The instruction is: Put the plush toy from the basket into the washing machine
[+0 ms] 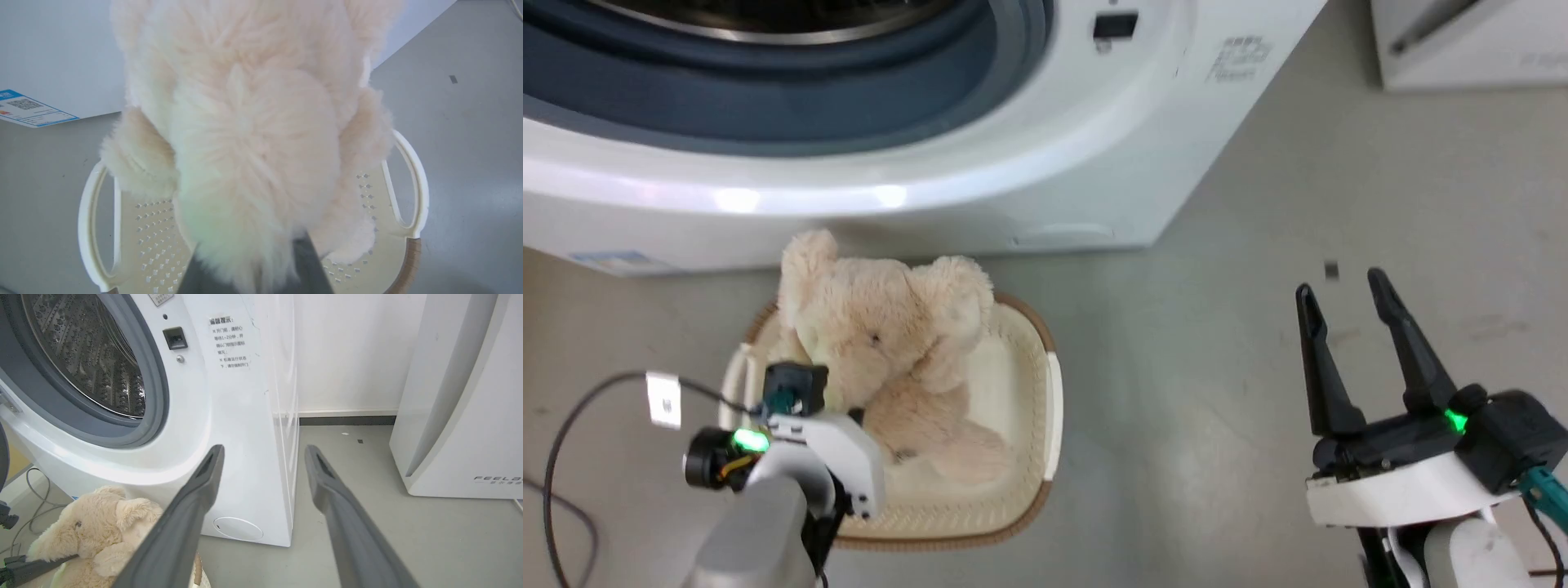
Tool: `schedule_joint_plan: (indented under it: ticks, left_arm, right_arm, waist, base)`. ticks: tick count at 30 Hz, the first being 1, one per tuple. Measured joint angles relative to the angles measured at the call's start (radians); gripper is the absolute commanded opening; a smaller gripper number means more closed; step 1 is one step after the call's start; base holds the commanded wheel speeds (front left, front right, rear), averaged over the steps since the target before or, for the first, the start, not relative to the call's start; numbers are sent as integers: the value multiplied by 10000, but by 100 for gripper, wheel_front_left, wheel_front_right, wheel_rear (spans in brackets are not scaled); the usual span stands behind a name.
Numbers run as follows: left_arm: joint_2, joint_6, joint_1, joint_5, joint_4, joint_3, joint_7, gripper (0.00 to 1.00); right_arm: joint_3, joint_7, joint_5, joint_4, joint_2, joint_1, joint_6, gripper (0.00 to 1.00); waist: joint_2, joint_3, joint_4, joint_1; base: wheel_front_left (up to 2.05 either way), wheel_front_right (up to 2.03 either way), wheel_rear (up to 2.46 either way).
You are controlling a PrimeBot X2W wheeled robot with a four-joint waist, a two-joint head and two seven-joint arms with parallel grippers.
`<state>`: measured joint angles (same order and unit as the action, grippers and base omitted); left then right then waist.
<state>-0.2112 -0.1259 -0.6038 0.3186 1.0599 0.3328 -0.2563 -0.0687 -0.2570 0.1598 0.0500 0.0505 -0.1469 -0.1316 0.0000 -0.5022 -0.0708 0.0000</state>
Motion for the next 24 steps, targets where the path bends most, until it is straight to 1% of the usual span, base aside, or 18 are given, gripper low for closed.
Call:
schedule_joint_plan:
  ticks: [9, 13, 19, 24]
  left_arm:
    - [-36, 188, 2294, -238, -3108, -771, 2, 0]
    - [31, 272, 3141, -422, -4474, -1160, 2, 0]
    - [226, 268, 4126, -648, -6211, -1710, 2, 0]
    - [399, 257, 4364, -851, -7380, -2042, 2, 0]
  right_arm:
    - [-15, 0, 82, -318, 0, 465, 0, 100]
    - [6, 0, 96, -403, 0, 679, 0, 100]
    - [2, 0, 117, -456, 0, 854, 0, 100]
    - [-35, 0, 259, -462, 0, 966, 0, 100]
  waist:
    - [0, 1661, 315, -1]
    - [0, 2248, 457, -1]
    - [0, 2837, 617, -1]
    - [0, 2985, 599, -2]
  base:
    - [0, 0, 0]
    - [0, 0, 0]
    - [0, 0, 0]
    - [0, 0, 0]
